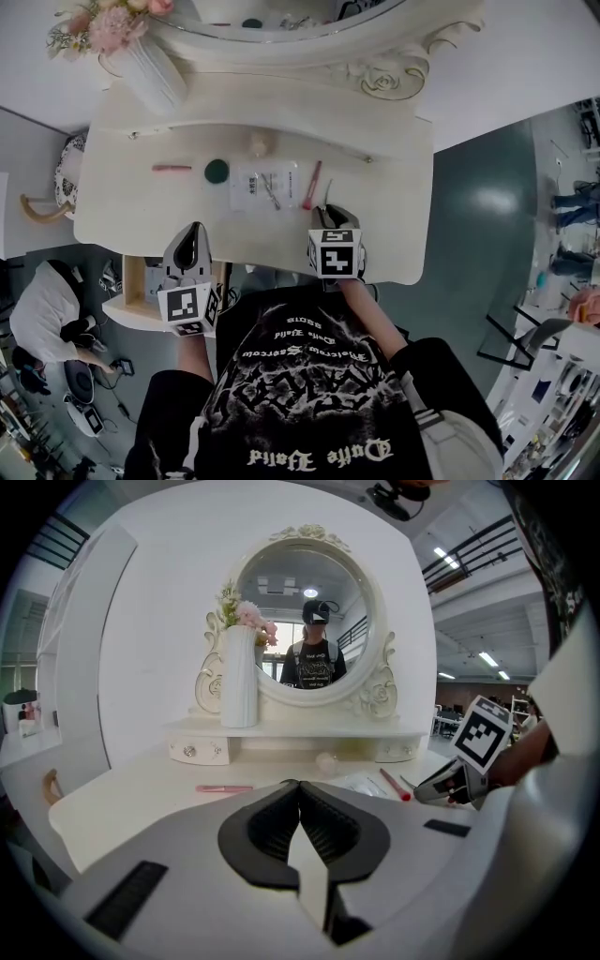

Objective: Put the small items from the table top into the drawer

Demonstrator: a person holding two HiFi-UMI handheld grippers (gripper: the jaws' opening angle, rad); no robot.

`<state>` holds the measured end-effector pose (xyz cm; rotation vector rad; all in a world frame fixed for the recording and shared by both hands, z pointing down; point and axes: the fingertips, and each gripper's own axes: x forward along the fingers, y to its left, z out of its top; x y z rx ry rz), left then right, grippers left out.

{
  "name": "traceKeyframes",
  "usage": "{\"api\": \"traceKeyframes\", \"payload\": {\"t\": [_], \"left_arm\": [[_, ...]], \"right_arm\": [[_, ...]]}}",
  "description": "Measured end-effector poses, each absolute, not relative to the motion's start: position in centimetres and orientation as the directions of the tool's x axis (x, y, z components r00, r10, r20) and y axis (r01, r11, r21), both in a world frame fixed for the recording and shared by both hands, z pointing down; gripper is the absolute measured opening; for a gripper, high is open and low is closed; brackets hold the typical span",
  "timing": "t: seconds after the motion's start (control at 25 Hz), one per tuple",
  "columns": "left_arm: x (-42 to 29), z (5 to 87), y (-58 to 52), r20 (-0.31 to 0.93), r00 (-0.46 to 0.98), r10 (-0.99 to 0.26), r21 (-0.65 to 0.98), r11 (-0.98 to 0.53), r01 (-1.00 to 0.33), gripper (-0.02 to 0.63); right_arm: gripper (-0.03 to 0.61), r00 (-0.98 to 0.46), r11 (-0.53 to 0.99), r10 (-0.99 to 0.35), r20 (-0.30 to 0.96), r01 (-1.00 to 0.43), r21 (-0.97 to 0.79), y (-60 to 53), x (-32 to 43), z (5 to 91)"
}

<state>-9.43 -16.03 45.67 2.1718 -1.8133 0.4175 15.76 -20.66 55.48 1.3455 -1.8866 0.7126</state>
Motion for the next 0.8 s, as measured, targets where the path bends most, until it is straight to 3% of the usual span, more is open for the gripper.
{"api": "traceKeyframes", "payload": {"t": [0.8], "left_arm": [[-9.4,45.3,-15.6,0.392,0.139,-0.909,0.021,-0.143,-0.990,0.015]], "right_arm": [[0.064,-0.219,0.280,-0.620,0.753,-0.959,-0.048,-21.8,16.8,54.5]]}}
